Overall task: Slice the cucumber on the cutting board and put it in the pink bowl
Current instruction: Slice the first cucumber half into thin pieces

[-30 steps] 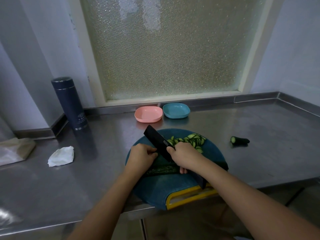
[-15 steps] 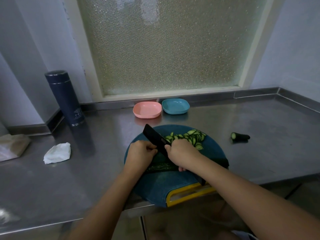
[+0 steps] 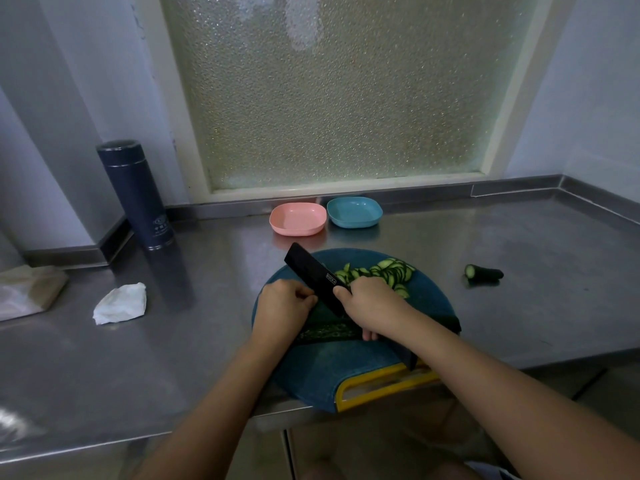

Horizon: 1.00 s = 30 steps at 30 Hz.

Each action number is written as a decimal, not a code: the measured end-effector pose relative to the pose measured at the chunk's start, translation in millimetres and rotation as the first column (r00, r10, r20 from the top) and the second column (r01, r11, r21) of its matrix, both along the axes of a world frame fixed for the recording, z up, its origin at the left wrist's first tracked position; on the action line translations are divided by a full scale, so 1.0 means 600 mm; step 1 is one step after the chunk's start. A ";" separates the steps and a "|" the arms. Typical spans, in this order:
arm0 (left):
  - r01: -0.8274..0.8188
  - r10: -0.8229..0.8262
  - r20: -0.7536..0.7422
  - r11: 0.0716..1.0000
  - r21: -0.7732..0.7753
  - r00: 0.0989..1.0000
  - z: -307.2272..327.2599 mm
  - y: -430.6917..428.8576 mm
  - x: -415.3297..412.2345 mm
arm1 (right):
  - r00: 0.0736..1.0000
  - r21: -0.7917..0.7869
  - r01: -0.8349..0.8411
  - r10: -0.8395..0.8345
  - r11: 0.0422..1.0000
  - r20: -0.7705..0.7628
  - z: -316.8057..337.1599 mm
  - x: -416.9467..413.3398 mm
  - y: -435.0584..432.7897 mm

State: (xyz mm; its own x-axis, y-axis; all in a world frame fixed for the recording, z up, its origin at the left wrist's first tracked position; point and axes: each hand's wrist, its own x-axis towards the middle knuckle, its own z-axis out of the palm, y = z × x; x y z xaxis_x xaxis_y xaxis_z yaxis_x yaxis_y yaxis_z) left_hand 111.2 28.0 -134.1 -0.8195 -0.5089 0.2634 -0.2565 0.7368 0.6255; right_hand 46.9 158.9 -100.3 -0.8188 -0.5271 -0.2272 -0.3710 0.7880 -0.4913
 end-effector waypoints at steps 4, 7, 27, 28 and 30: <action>0.006 -0.006 0.017 1.000 -0.010 1.000 -0.001 -0.001 -0.001 | 1.000 0.002 -0.030 0.030 1.000 -0.006 0.001 0.000 0.000; 0.015 -0.014 0.022 1.000 -0.020 1.000 -0.001 -0.003 -0.003 | 0.999 0.023 -0.051 0.051 0.998 0.006 0.002 -0.002 -0.001; 0.012 -0.013 0.004 0.994 0.104 1.000 -0.003 -0.005 0.002 | 0.999 -0.007 -0.028 0.028 1.000 0.038 -0.001 -0.009 0.002; 0.011 -0.012 0.003 0.995 0.097 1.000 -0.002 -0.004 0.003 | 0.999 -0.007 -0.032 0.032 0.999 0.038 -0.001 -0.009 0.002; 0.012 -0.013 0.008 0.997 0.082 1.000 0.001 -0.002 0.003 | 0.998 -0.003 -0.040 0.040 0.999 0.046 0.001 -0.007 0.001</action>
State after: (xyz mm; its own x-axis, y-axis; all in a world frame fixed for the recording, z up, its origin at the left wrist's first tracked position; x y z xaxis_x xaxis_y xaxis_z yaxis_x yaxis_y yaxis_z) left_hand 113.1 27.1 -133.6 -0.8279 -0.5181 0.2148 -0.2529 0.6866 0.6816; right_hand 42.5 159.2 -99.6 -0.7857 -0.5600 -0.2628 -0.3793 0.7718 -0.5104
